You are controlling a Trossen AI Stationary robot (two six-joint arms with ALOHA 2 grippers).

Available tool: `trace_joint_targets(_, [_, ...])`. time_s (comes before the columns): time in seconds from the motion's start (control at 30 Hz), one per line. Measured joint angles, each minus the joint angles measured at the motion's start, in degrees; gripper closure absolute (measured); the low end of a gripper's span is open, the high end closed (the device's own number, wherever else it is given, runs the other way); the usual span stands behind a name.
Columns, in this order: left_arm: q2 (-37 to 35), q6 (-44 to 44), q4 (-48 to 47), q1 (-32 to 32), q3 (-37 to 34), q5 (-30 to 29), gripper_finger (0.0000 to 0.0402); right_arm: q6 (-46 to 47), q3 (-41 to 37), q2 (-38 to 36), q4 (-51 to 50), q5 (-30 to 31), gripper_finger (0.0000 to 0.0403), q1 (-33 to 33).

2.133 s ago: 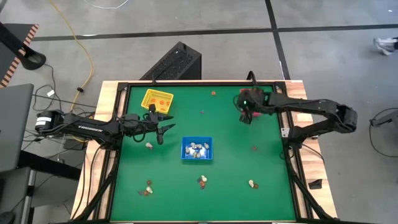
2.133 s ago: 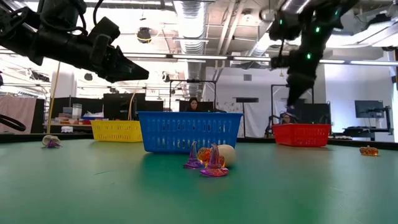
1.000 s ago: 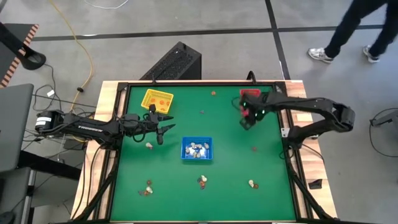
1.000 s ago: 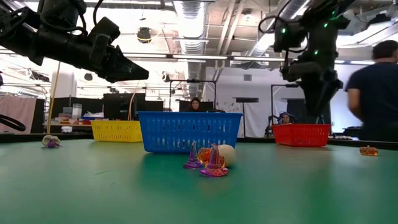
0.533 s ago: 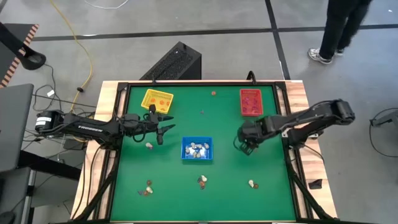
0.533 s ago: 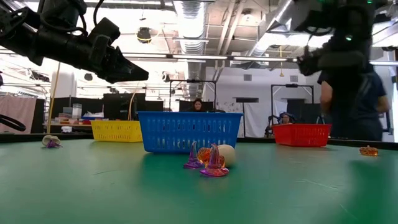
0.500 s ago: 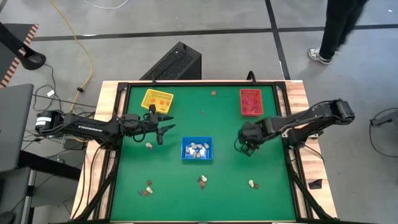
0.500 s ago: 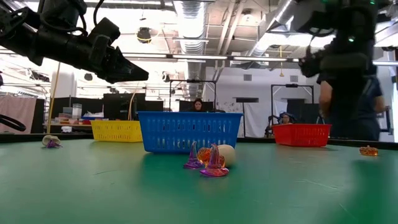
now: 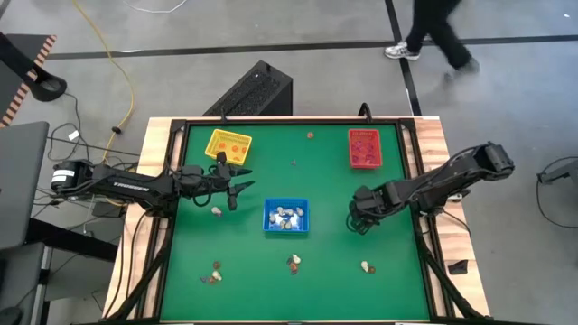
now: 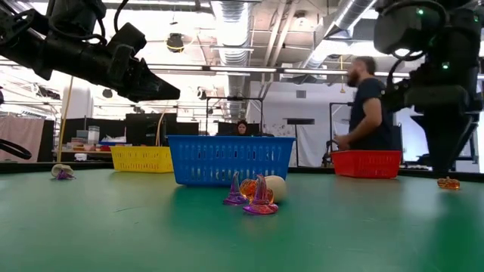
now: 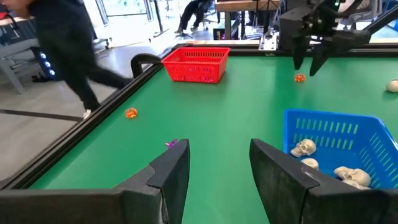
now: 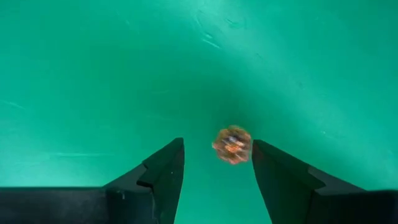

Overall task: Sort Halloween decoration
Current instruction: Put the orange pumpkin toy into the yellow bin

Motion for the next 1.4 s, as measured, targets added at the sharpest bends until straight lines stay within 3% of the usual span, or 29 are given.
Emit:
trace_joint_targets(0.7, [0.0, -0.2, 0.1, 0.0, 0.0, 0.0, 0.0244, 3.0, -5.1, 0.0, 5.0, 0.0, 0.0186, 0.4])
trace_joint_targets(0.93, [0.0, -0.5, 0.1, 0.0, 0.0, 0.0, 0.0244, 2.8, -8.4, -0.1, 11.4, -1.0, 0.0188, 0.4])
trace_joint_targets(1.4, [0.0, -0.9, 0.1, 0.0, 0.0, 0.0, 0.0244, 1.3, -7.3, -0.2, 9.8, -2.0, 0.0283, 0.4])
